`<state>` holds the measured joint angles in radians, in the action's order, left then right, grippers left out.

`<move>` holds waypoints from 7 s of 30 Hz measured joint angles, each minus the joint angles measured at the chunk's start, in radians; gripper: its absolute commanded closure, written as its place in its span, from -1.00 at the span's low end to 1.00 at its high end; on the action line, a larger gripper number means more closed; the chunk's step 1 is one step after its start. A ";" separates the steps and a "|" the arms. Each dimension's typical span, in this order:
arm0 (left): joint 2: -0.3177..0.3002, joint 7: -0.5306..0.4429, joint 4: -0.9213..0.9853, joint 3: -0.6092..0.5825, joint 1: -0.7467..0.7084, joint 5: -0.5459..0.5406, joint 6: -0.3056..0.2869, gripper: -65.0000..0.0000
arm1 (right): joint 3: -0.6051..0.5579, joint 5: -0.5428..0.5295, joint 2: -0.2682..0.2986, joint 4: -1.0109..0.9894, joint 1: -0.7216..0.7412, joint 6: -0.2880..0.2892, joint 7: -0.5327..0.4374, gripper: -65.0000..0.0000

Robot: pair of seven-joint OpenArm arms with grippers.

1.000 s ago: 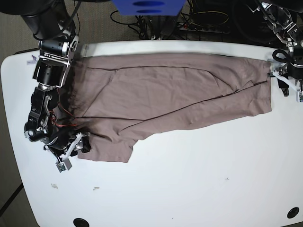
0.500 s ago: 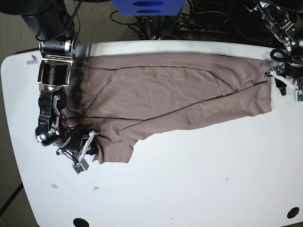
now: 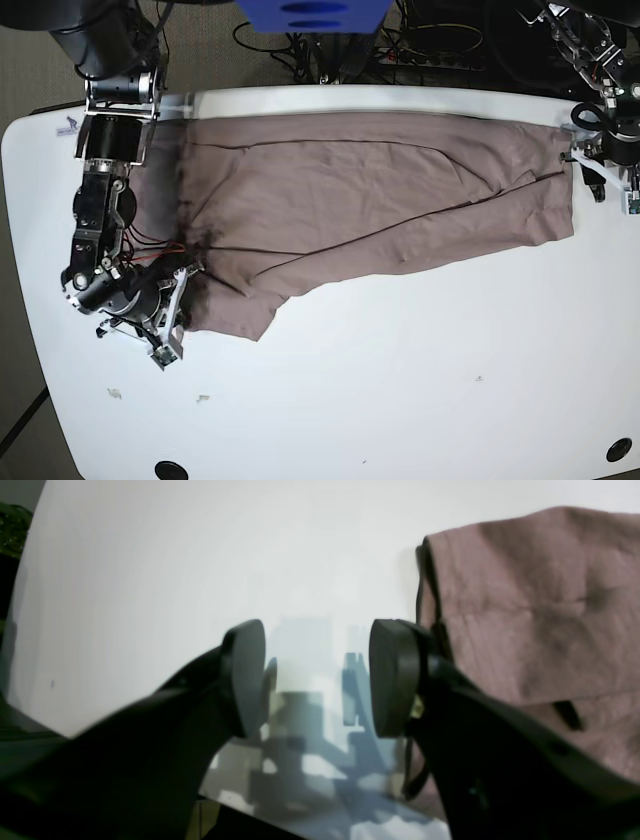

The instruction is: Fold the T-shirt properly

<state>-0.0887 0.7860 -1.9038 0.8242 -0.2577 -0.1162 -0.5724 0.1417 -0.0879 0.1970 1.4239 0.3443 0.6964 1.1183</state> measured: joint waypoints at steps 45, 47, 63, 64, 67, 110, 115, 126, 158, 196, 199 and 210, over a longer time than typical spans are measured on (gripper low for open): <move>0.020 -0.004 0.048 -0.004 0.003 0.000 0.000 0.03 | 0.257 -0.010 -0.006 0.613 -0.401 0.001 0.297 1.00; 0.020 -0.005 0.050 -0.004 0.003 0.000 0.000 0.03 | 0.257 -0.015 -0.006 0.613 -0.400 0.001 0.287 1.00; 0.020 -0.007 0.050 -0.004 0.006 0.000 0.000 0.03 | 0.255 -0.009 -0.006 0.610 -0.450 0.001 0.272 0.50; 0.020 -0.007 0.050 -0.004 0.006 -0.001 0.000 0.03 | 0.255 -0.010 -0.006 0.610 -0.450 0.001 0.269 0.33; 0.020 -0.006 0.047 -0.002 0.005 0.000 0.000 0.03 | 0.255 -0.008 -0.006 0.610 -0.457 0.001 0.274 -0.20; 0.183 -0.002 -0.077 -0.226 -0.009 -0.001 -0.003 1.00 | 0.085 0.002 0.013 0.651 -0.439 0.001 0.135 1.00; 0.211 -0.007 -0.051 -0.268 -0.026 0.000 0.002 1.00 | 0.068 0.019 0.013 0.589 -0.443 0.005 0.090 1.00; 0.190 -0.053 0.074 -0.285 -0.017 -0.017 -0.003 1.00 | 0.069 0.085 0.012 0.344 -0.443 0.006 -0.048 1.00; 0.076 -0.007 0.208 -0.286 0.193 0.122 0.004 1.00 | 0.078 -0.014 0.016 -0.126 -0.190 0.013 -0.343 1.00; 0.146 0.126 -0.084 -0.111 0.140 -0.004 -0.135 -0.99 | 0.076 -0.010 0.014 -0.124 -0.189 0.009 -0.342 1.00; 0.131 0.132 -0.078 -0.062 0.124 -0.051 -0.127 -0.99 | 0.076 -0.010 0.013 -0.124 -0.189 0.009 -0.341 1.00; 0.098 0.129 -0.010 -0.017 0.082 -0.246 -0.130 -1.00 | 0.076 -0.010 0.013 -0.126 -0.189 0.009 -0.342 1.00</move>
<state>0.0097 0.9154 -1.9141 0.8070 -0.1753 -0.3618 -0.7029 0.2176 -0.0975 0.2104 1.2976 0.1555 0.7055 0.7765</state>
